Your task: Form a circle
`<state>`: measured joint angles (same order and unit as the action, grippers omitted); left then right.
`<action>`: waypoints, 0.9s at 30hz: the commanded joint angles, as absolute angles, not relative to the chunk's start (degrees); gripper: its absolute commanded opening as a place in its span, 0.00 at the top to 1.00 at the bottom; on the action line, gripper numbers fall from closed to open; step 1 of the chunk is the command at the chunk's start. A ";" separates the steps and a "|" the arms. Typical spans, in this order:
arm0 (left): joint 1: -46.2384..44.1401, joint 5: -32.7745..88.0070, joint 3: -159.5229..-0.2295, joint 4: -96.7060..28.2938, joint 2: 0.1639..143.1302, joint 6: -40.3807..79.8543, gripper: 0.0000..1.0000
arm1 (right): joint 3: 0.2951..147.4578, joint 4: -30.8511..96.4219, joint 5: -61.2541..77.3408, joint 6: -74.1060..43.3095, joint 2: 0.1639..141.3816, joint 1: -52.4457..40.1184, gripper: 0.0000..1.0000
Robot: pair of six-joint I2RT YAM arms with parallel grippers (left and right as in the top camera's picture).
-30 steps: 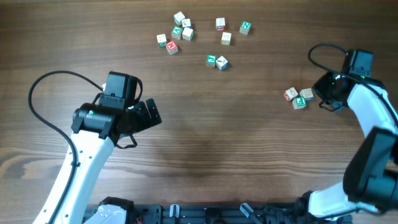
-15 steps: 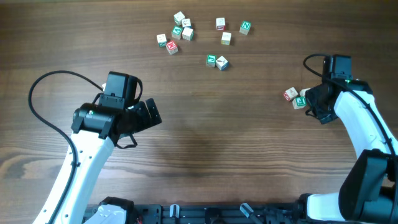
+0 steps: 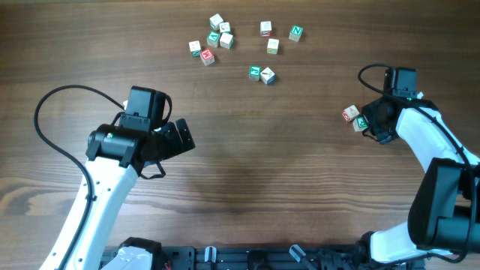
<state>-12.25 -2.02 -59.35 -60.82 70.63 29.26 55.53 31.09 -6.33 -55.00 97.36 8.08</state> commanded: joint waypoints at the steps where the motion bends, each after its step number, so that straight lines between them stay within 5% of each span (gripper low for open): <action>1: -11.81 -1.76 -59.22 -60.82 70.50 28.99 0.00 | 55.05 30.89 -4.32 -53.45 98.04 8.32 0.96; 15: -11.81 -1.76 -59.22 -60.82 70.50 28.99 0.00 | 57.87 37.06 -5.43 -52.14 95.37 7.86 0.96; 27: -11.81 -1.76 -59.22 -60.82 70.50 28.99 0.00 | 57.78 30.76 -6.09 -40.05 94.61 -3.51 0.96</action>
